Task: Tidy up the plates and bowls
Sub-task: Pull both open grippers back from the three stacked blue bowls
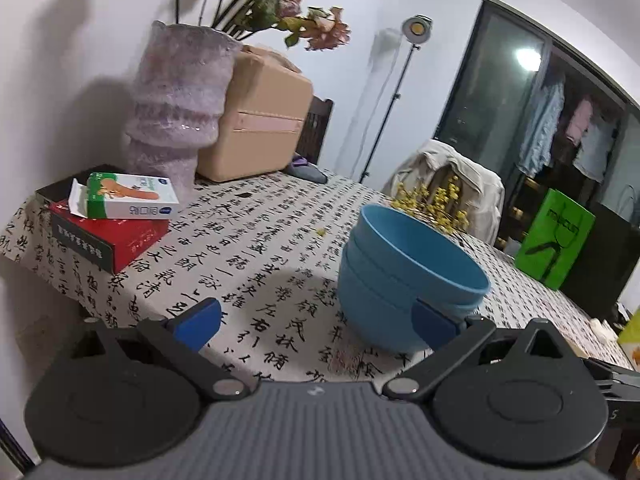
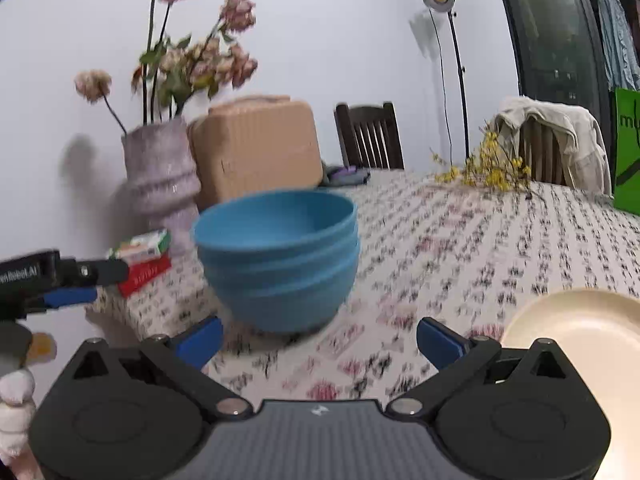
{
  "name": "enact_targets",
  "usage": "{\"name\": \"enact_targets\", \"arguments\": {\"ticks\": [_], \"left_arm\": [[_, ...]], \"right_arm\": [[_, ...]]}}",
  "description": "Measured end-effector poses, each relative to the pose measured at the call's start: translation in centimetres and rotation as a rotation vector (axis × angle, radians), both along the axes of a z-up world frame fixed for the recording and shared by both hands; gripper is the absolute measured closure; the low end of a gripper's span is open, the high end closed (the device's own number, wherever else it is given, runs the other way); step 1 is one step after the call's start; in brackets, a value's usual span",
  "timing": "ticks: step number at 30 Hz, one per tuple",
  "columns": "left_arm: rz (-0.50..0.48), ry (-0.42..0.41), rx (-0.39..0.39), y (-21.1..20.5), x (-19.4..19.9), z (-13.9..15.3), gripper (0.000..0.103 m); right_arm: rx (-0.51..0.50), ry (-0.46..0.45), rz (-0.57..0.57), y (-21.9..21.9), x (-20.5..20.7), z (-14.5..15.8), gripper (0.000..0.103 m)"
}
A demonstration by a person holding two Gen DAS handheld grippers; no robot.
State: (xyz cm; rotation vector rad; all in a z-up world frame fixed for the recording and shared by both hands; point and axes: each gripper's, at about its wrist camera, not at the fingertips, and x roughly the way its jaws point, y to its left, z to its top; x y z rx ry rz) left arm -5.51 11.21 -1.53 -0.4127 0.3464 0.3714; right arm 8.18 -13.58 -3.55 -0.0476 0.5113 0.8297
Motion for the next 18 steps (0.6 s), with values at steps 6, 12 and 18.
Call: {"name": "enact_targets", "arguments": {"ticks": [6,12,18], "left_arm": [[-0.065,0.001,0.001,0.2,0.5,-0.8,0.0],[-0.145,0.027,0.016,-0.4,2.0,-1.7,0.0],[-0.223,0.025,0.065,-1.3,1.9,-1.9,0.0]], "right_arm": [[-0.044,-0.018,-0.097,-0.3,-1.7,-0.2,0.0],[-0.024,0.009,-0.171,-1.0,-2.9,-0.3,0.0],[-0.019,0.02,-0.267,-1.7,-4.3,-0.5,0.0]]}}
